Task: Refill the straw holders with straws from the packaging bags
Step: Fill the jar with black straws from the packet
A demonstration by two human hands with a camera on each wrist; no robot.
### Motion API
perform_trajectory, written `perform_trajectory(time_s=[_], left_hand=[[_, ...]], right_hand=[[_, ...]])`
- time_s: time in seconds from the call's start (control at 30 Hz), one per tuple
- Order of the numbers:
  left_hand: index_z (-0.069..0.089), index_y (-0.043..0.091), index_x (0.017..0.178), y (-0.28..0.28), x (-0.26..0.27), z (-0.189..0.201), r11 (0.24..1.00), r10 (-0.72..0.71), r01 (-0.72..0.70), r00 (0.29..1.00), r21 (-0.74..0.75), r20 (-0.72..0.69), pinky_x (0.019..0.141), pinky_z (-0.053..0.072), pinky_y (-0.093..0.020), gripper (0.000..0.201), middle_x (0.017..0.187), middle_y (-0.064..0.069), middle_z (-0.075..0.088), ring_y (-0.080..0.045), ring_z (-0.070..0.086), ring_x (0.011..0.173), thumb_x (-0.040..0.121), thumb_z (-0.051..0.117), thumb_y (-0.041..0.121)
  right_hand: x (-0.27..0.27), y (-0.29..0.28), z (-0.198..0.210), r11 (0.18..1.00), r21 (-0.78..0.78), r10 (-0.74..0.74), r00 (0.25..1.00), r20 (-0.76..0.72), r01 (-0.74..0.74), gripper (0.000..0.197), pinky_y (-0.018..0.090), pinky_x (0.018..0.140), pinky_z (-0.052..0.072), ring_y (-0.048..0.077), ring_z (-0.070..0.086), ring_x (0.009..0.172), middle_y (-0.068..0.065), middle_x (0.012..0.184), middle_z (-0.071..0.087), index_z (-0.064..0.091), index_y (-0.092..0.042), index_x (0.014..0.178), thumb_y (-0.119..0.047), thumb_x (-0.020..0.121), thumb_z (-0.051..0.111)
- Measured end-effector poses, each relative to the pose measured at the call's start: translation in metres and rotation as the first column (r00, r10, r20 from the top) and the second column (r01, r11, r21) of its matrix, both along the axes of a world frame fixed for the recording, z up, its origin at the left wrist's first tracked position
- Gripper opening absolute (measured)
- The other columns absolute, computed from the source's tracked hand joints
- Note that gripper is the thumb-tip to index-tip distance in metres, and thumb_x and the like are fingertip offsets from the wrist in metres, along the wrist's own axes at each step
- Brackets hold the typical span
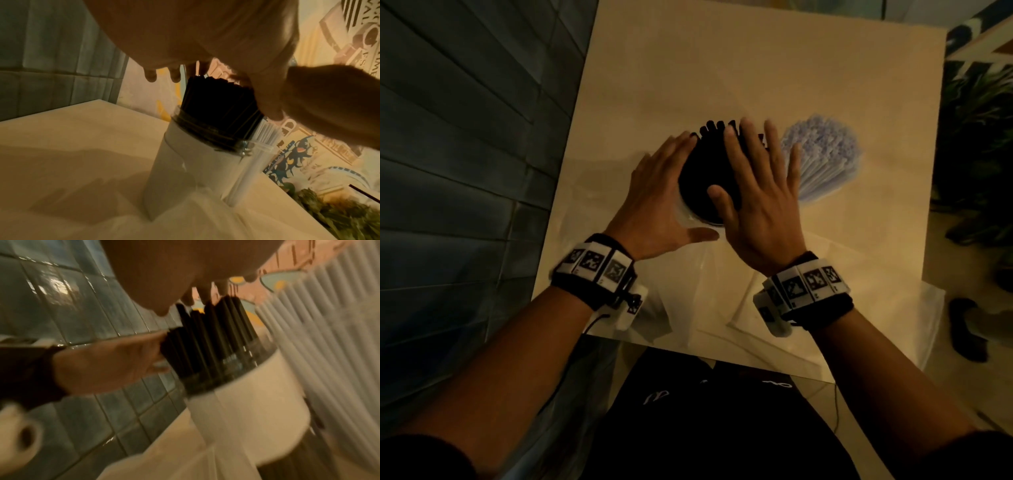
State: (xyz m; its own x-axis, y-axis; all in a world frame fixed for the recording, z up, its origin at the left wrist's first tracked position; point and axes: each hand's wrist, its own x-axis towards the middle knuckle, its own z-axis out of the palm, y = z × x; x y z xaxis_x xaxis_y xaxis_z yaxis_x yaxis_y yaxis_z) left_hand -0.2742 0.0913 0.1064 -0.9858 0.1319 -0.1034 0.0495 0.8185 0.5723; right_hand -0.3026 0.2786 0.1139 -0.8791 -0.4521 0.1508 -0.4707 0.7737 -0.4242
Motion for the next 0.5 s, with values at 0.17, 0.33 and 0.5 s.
perform_trajectory(time_s=[0.17,0.33,0.5], left_hand=[[0.003,0.017,0.156,0.011,-0.004,-0.007,0.980,0.101,-0.112,0.992,0.164,0.074,0.116,0.028,-0.055,0.128,0.164,-0.004,0.011,-0.023,0.021,0.148,0.060,0.065,0.075],[-0.005,0.018,0.156,0.015,-0.007,-0.004,0.962,0.095,-0.112,0.992,0.248,0.081,0.114,0.035,-0.050,0.131,0.163,-0.004,0.011,-0.022,0.026,0.147,0.063,0.074,0.065],[0.014,0.013,0.155,-0.029,0.049,-0.012,0.913,0.285,-0.292,0.956,0.283,0.068,0.115,0.030,-0.032,0.104,0.159,-0.005,0.025,-0.016,0.030,0.144,0.078,0.081,0.030]], right_hand=[[-0.008,-0.006,-0.003,0.989,0.142,0.023,0.999,0.044,-0.030,0.062,0.062,0.119,0.004,0.030,0.000,0.153,0.006,0.165,0.012,0.020,-0.019,0.157,-0.052,0.104,0.024],[0.006,-0.001,0.012,0.997,-0.066,0.024,1.000,-0.019,-0.025,0.056,0.056,0.120,0.013,0.032,0.015,0.150,0.010,0.159,0.030,0.037,-0.014,0.150,-0.044,0.104,0.036],[0.057,0.015,0.017,0.891,-0.435,0.161,0.986,0.039,-0.129,0.017,0.032,0.067,0.046,0.021,0.056,0.076,0.007,0.085,0.061,0.065,-0.005,0.088,-0.014,0.098,0.054]])
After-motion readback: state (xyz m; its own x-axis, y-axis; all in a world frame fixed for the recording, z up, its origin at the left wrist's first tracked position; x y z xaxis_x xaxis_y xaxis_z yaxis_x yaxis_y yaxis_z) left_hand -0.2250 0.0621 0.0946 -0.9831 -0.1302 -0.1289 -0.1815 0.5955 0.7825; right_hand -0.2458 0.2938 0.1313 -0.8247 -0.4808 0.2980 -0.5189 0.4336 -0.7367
